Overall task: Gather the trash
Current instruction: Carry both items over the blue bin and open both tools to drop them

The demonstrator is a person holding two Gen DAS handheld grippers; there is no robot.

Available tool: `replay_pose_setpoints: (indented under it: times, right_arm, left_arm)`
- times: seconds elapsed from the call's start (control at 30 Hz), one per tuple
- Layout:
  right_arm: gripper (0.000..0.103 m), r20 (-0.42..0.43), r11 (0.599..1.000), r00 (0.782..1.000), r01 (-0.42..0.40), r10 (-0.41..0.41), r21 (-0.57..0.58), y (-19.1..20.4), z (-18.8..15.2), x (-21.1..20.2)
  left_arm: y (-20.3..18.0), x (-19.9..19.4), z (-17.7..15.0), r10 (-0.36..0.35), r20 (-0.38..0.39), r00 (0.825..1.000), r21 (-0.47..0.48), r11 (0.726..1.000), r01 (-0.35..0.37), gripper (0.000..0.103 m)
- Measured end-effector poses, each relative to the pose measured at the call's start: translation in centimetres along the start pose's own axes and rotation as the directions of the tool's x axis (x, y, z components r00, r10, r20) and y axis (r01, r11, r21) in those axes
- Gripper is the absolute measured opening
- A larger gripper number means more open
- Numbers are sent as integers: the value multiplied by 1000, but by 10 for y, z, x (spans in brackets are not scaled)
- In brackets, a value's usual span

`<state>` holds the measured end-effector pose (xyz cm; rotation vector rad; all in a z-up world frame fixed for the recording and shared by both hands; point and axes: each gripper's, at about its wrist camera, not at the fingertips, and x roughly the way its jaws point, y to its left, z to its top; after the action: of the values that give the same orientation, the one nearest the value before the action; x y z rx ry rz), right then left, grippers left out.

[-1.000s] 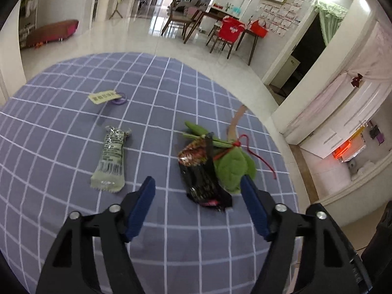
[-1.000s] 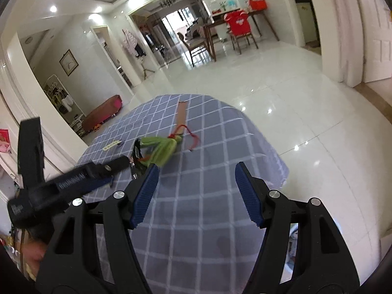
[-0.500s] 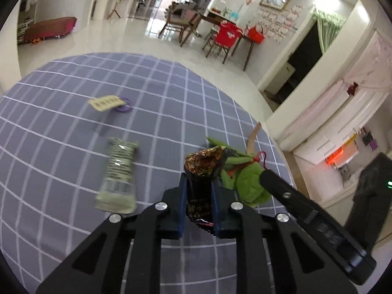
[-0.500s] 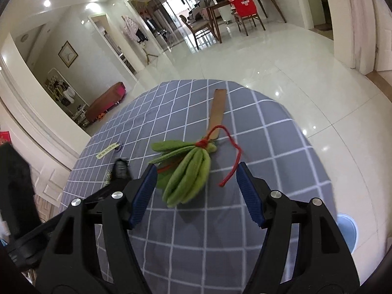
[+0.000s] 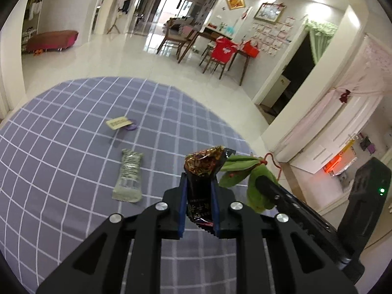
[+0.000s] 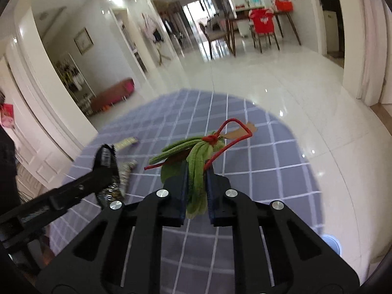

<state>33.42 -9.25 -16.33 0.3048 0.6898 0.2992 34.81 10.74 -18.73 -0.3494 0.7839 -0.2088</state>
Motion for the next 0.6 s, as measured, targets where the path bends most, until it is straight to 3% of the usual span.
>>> replay_pose_setpoints:
  times: [0.27,0.43,0.6]
  right_arm:
    - [13,133,999,991,2,-8,45,-37,-6,-106]
    - [13,178,993,982,38,-58,111,-77,-33,-162]
    - [13,169,975,978,88,-124,204,-123,-70,-195]
  left_arm:
    - [-66,-37,-15,-86,22,996,111,990,83,16]
    - [-121,-39,-49,-146,-27,989,196,969,148,16]
    - [-172,-23,-92,-189,-120,975,273,937,215,16]
